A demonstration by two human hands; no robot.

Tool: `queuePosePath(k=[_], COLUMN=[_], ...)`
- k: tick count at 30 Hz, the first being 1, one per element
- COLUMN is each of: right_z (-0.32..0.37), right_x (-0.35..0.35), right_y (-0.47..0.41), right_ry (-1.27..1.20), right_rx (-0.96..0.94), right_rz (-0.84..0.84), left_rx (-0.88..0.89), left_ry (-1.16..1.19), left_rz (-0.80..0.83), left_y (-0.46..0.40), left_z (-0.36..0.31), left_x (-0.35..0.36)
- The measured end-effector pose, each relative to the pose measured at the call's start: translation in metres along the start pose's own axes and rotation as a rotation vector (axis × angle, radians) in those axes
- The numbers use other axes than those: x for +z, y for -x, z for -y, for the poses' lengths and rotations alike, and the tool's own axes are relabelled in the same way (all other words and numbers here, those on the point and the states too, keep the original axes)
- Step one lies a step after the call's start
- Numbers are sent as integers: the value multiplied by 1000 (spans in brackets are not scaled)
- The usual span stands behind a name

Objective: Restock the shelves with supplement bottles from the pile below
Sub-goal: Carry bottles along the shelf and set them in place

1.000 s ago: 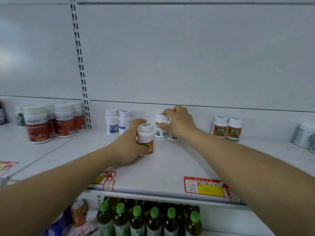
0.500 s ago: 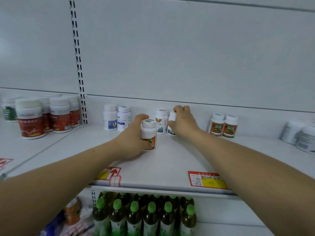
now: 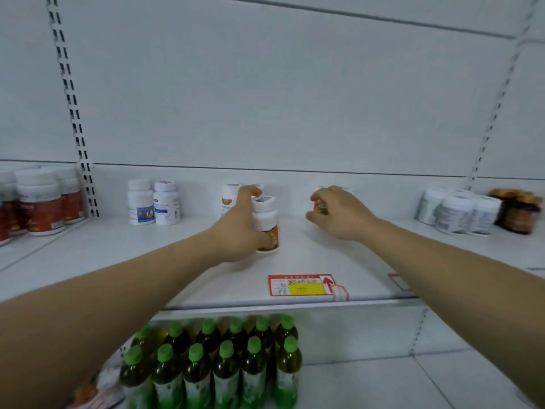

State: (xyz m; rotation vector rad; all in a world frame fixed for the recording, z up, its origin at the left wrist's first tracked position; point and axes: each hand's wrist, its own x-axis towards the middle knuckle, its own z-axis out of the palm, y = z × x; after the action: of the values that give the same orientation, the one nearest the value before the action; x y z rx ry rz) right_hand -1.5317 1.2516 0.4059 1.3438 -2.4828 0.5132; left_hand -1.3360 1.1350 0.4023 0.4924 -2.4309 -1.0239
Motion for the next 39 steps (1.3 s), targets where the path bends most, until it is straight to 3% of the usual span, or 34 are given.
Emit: queuePosePath(k=[2,7,12,26,39], right_z=[-35,-119,-156,-169,-165], right_x=[-7,-17,-13,-2,-6], right_y=[14,33,25,22,25], right_ry=[22,75,87,99,93], right_rx=[55,255,243,155,163], right_rz=[35,320,463,459,433], left_rx=[12,7,-6,-186,-243], left_ry=[-1,-20,-71,-217,-219], left_rz=[24,67,41,-142,-100], left_y=[-9,-36,-62,-90,-104], left_z=[-18,-52,-68,-60,-57], left_x=[24,90,128,135,132])
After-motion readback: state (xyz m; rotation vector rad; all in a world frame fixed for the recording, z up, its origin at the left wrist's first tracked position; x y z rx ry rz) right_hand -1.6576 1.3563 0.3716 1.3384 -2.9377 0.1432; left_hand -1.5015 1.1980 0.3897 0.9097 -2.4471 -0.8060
